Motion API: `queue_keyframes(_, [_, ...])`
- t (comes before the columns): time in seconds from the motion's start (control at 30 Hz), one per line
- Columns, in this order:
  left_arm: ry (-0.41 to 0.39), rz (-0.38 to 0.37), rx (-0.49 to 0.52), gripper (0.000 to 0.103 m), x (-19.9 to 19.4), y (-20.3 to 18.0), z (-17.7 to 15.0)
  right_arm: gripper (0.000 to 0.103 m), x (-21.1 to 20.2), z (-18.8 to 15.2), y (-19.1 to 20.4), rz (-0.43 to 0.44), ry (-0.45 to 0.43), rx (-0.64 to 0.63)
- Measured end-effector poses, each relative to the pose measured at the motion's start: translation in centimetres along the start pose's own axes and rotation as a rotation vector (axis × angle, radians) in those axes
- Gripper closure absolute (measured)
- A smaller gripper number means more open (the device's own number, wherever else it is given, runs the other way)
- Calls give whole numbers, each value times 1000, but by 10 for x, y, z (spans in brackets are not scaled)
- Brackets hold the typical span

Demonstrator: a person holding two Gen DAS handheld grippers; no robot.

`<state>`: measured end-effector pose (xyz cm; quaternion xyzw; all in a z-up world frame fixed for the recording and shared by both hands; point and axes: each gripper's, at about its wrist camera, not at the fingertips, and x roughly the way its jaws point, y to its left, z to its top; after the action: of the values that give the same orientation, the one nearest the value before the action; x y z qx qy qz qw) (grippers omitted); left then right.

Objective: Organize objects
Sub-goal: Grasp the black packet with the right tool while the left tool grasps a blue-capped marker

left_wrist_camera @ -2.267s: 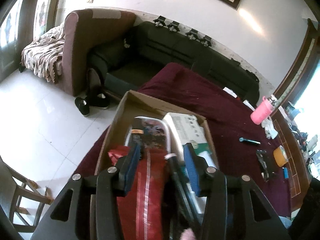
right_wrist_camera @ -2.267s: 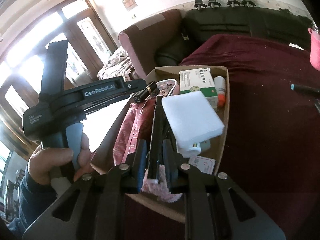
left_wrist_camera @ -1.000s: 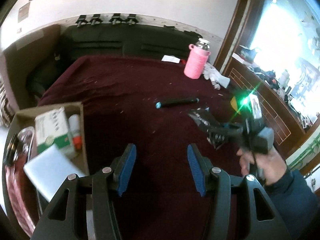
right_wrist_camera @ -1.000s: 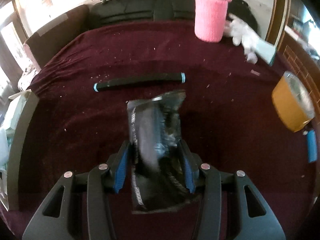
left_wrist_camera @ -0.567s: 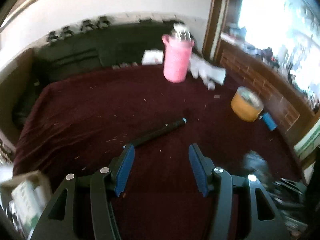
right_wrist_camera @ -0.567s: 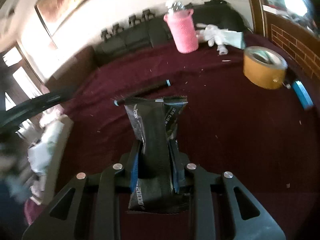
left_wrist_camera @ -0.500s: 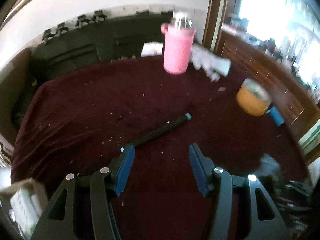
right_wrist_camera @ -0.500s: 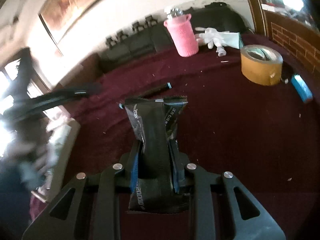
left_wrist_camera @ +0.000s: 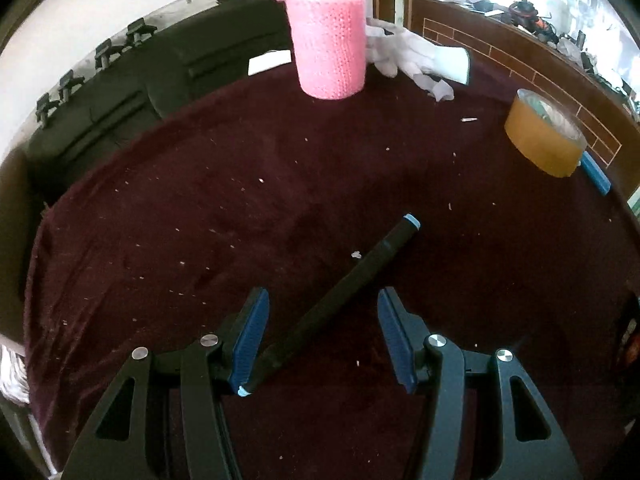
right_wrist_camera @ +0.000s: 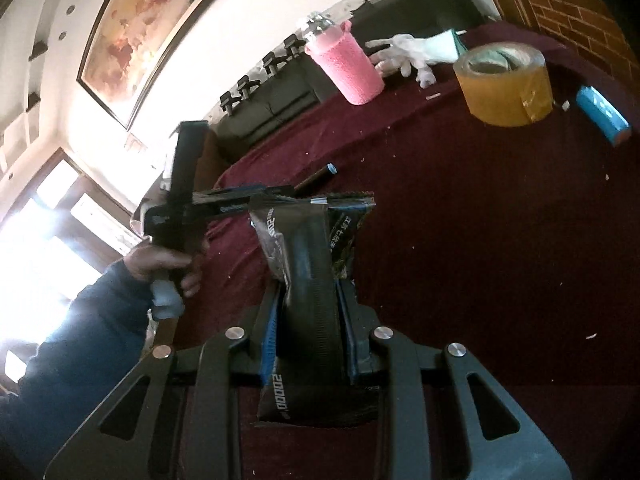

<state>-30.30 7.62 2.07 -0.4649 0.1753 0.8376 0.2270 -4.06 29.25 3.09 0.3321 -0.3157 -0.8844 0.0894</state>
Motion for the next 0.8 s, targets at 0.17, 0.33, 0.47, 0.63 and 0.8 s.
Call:
queue_keyframes(0.17, [-1, -14, -43, 85, 8, 1, -6, 79, 0, 1, 2, -12, -7, -10])
queue_keyframes(0.33, [18, 32, -59, 91, 2, -17, -10, 79, 0, 0, -2, -22, -4, 1])
queue_keyframes(0.47, [20, 55, -149, 91, -7, -25, -25, 79, -1, 0, -1, -34, -8, -10])
queue_keyframes(0.63, [-3, -3, -293, 91, -30, -32, -60, 79, 1, 0, 0, -51, -4, -22])
queue_keyframes(0.8, [-28, -22, -326, 92, -62, -49, -111, 79, 5, -3, 4, -57, 16, -44])
